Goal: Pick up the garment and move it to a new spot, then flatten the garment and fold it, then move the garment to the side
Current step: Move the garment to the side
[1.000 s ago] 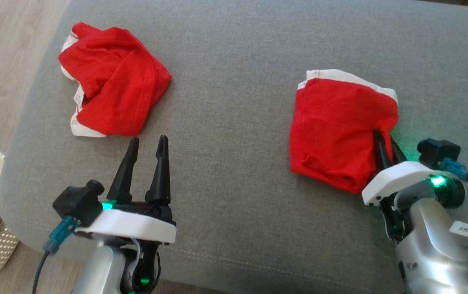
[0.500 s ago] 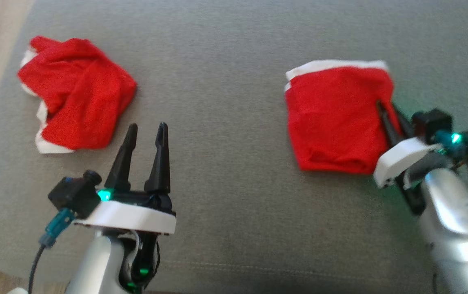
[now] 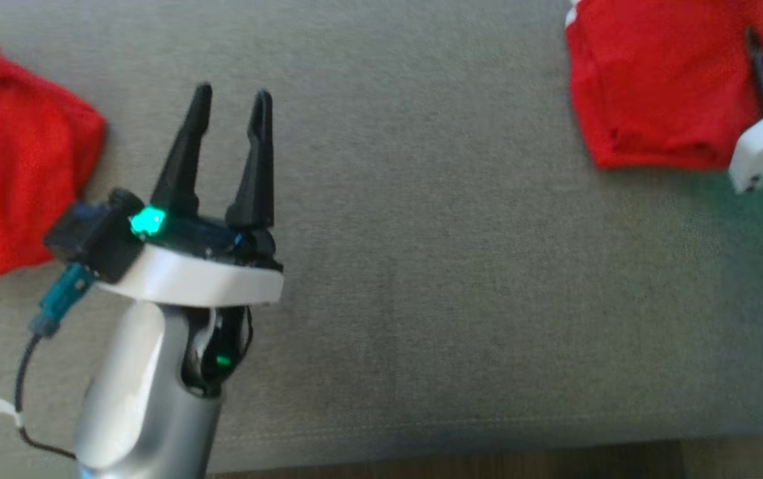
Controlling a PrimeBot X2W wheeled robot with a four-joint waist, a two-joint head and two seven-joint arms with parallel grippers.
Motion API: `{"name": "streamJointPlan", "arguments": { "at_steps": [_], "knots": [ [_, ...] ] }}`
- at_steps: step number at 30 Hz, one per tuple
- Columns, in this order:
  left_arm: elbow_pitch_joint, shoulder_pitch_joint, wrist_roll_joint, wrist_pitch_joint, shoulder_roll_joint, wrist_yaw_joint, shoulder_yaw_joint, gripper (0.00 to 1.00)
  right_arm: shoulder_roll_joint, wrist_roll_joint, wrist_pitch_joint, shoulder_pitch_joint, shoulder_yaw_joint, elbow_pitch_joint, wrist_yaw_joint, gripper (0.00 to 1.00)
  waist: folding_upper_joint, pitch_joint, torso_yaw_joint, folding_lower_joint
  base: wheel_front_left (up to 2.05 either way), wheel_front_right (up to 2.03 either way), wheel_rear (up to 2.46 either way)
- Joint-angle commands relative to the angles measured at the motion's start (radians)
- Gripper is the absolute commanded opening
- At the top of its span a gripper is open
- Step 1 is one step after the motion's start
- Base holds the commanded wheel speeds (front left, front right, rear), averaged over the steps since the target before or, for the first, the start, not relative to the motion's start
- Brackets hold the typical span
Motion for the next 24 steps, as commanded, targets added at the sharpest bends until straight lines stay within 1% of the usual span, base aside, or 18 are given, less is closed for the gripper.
{"name": "streamJointPlan", "arguments": {
  "at_steps": [1,6,9,12,18,24],
  "knots": [
    [-0.036,-0.039,0.013,-0.005,0.005,-0.009,0.044,1.00,-0.032,0.006,0.006,-0.027,0.002,-0.032,-0.001,0.00,0.0000,0.065,-0.060,0.0000,0.00,0.00,0.00],
    [-0.041,-0.089,0.031,-0.005,0.005,-0.026,0.059,1.00,-0.052,0.000,0.021,-0.082,-0.056,-0.027,-0.001,0.00,0.0000,0.121,-0.108,0.0000,0.00,0.00,0.00],
    [-0.043,-0.104,0.039,-0.005,0.005,-0.035,0.059,1.00,-0.025,0.017,0.032,-0.098,-0.099,-0.026,-0.001,0.00,0.0000,0.137,-0.129,0.0000,0.00,0.00,0.00],
    [-0.045,-0.115,0.043,-0.005,0.005,-0.041,0.054,1.00,0.005,-0.016,0.050,-0.105,-0.136,-0.041,-0.001,0.00,0.0000,0.146,-0.142,0.0000,0.00,0.00,0.00],
    [-0.043,-0.117,0.040,-0.005,0.005,-0.045,0.051,1.00,0.035,-0.065,0.055,-0.092,-0.184,-0.059,-0.001,0.00,0.0000,0.146,-0.142,0.0000,0.00,0.00,0.00],
    [-0.038,-0.105,0.036,-0.005,0.005,-0.048,0.055,1.00,0.061,-0.063,0.057,-0.091,-0.277,-0.061,-0.001,0.00,0.0000,0.137,-0.135,0.0000,0.00,0.00,0.00]
  ]
}}
